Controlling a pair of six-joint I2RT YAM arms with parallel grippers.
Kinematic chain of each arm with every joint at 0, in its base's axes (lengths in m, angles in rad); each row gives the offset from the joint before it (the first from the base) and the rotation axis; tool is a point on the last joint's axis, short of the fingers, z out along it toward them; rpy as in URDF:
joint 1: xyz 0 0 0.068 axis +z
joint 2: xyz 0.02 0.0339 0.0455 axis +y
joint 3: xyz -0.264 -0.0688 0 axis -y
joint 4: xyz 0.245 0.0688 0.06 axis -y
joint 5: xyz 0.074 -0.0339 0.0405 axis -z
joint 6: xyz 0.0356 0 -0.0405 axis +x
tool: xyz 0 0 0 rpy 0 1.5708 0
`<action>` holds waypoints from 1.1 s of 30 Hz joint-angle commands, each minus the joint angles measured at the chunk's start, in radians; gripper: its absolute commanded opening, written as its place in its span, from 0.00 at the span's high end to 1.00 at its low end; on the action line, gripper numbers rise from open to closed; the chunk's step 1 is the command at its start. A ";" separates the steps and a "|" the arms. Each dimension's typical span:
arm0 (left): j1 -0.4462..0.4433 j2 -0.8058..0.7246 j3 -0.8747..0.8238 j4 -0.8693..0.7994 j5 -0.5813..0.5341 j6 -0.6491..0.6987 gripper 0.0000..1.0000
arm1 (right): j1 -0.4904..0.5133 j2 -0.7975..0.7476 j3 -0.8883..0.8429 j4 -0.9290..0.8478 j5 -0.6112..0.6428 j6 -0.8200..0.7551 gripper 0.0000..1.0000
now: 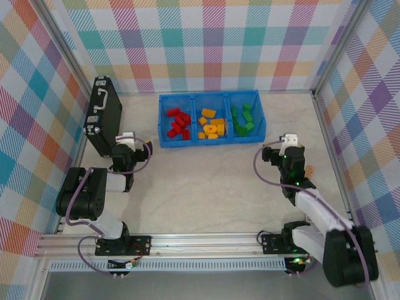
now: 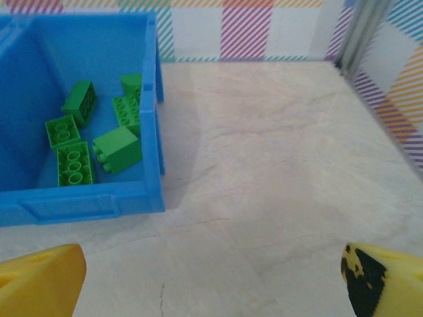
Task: Sort the legos into containers by color
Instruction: Reset both arms
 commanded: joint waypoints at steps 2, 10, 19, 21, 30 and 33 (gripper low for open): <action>0.003 -0.010 -0.001 -0.054 0.051 -0.016 0.00 | -0.006 0.224 0.086 0.151 -0.141 -0.124 0.01; 0.000 -0.009 0.000 -0.059 0.045 -0.016 0.00 | -0.070 0.410 0.089 0.285 -0.287 -0.100 0.01; -0.003 -0.009 0.002 -0.061 0.037 -0.015 0.00 | -0.166 0.479 0.014 0.474 -0.381 0.002 0.01; -0.003 -0.009 0.002 -0.061 0.037 -0.015 0.00 | -0.167 0.480 0.021 0.465 -0.350 0.018 0.01; -0.003 -0.008 0.003 -0.064 0.036 -0.015 0.00 | -0.168 0.474 0.021 0.458 -0.351 0.014 0.01; -0.006 -0.008 0.006 -0.069 0.033 -0.013 0.00 | -0.163 0.478 0.031 0.443 -0.342 0.009 0.01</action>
